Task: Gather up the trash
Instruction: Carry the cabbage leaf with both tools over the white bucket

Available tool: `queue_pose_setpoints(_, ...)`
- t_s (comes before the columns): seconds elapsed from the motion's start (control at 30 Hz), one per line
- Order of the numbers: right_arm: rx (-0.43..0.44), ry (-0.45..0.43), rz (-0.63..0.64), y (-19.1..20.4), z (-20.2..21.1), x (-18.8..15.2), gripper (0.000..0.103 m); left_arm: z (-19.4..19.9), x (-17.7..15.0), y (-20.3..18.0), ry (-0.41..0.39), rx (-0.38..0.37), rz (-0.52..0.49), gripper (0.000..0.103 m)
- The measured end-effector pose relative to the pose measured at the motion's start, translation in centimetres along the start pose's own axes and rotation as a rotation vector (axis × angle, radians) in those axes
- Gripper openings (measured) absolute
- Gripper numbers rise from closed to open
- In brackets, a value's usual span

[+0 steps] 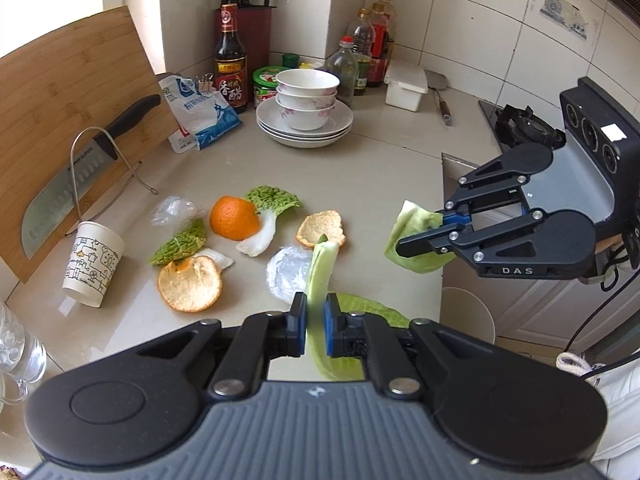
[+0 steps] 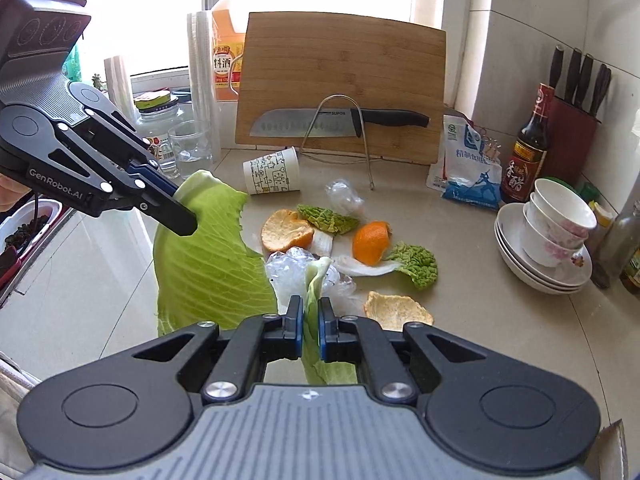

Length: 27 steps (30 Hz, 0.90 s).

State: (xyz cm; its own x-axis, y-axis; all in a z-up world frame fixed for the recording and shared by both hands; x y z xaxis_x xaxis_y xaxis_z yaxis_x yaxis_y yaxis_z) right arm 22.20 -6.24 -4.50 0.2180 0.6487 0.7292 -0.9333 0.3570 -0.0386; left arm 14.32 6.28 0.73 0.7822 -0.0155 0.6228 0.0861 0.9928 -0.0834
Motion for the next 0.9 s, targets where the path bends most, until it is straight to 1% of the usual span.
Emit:
queue_pose_setpoints(0.13, -0.026, 0.005, -0.037, -0.3, 0.6, -1.1, 0.009, -0.5, -0.3, -1.5, 0.029, -0.041, -0.034, 0.007)
queue_pose_setpoints(0.2, -0.033, 0.006, -0.054, -0.4, 0.9, -1.5, 0.009, -0.7, -0.5, -2.1, 0.034, -0.044, -0.046, 0.007)
queue_pose_setpoints(0.3, -0.049, 0.006, -0.068, -0.4, 1.4, -2.0, 0.009, -0.8, -0.4, -2.5, 0.033, -0.058, -0.047, 0.007)
queue_pose_setpoints(0.5, -0.101, -0.005, -0.122, -0.9, 3.1, -3.4, 0.009, -1.7, 0.6, -3.8, 0.024, -0.095, -0.086, 0.007)
queue_pose_setpoints(0.7, -0.204, 0.001, -0.232, -2.3, 5.2, -6.5, 0.009, -4.3, 2.2, -6.4, 0.029, -0.176, -0.158, 0.007)
queue_pose_setpoints(0.9, -0.34, 0.034, -0.393, -4.2, 7.7, -11.6, 0.009, -8.1, 4.0, -10.6, 0.057, -0.286, -0.253, 0.007)
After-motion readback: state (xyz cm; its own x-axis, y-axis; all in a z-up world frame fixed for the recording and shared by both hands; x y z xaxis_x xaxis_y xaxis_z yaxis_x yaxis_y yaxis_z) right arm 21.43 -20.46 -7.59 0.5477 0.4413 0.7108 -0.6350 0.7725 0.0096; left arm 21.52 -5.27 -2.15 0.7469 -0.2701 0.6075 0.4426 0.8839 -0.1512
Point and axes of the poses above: each gripper's, at about its wrist camera, not at the fingertips, and z roughly against the way its jaws point, y to its left, x to its top, the point moved 3 cm from there along -z, roughly the way its jaws point, and after that the axes turned 2 degrees about y, right-handed, at the moved point
